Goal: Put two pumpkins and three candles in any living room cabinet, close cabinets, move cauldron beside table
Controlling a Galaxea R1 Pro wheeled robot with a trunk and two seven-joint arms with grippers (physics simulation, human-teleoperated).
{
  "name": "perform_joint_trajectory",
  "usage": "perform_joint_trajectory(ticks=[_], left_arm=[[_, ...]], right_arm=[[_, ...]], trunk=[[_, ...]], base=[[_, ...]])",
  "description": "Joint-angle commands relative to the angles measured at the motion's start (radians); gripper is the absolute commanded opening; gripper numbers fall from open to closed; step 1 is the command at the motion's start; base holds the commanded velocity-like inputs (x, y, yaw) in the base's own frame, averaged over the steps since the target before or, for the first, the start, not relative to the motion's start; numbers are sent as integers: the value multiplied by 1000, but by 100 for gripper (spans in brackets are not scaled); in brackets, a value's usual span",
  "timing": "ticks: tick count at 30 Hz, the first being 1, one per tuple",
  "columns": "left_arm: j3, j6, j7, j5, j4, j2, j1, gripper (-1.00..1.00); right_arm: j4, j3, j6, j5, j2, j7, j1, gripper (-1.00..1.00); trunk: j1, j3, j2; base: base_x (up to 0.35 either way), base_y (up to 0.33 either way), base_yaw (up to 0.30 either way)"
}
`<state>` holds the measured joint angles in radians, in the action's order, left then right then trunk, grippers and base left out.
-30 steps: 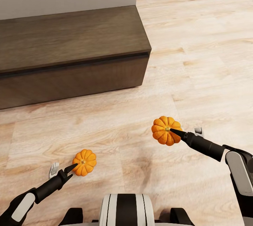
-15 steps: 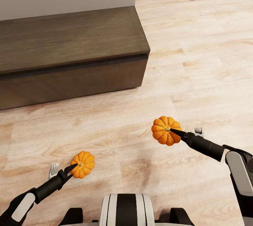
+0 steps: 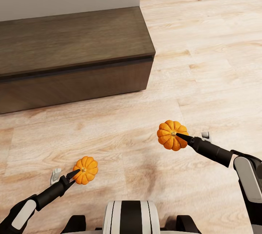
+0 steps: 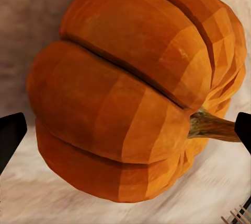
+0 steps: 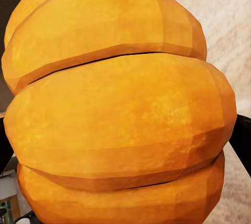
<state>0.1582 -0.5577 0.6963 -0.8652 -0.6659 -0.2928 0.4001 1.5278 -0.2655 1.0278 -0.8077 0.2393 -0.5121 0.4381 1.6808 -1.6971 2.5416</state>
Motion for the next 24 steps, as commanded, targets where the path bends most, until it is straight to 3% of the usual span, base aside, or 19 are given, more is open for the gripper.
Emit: perform_joint_trajectory(ticks=[1,16,24], left_arm=[[1,-7,1,-5,0,0,0,100],[3,-6,-4,-4,3,1,0,100],[1,7,-93,-6,21,3,0,100]], right_arm=[[0,-1,5,5,0,-8,1,-100],[0,-2,5,5,0,-8,1,-100],[0,-2,5,5,0,-8,1,-100]], trunk=[[0,0,0],[0,0,0],[0,0,0]], base=[[0,0,0],[0,0,0],[0,0,0]])
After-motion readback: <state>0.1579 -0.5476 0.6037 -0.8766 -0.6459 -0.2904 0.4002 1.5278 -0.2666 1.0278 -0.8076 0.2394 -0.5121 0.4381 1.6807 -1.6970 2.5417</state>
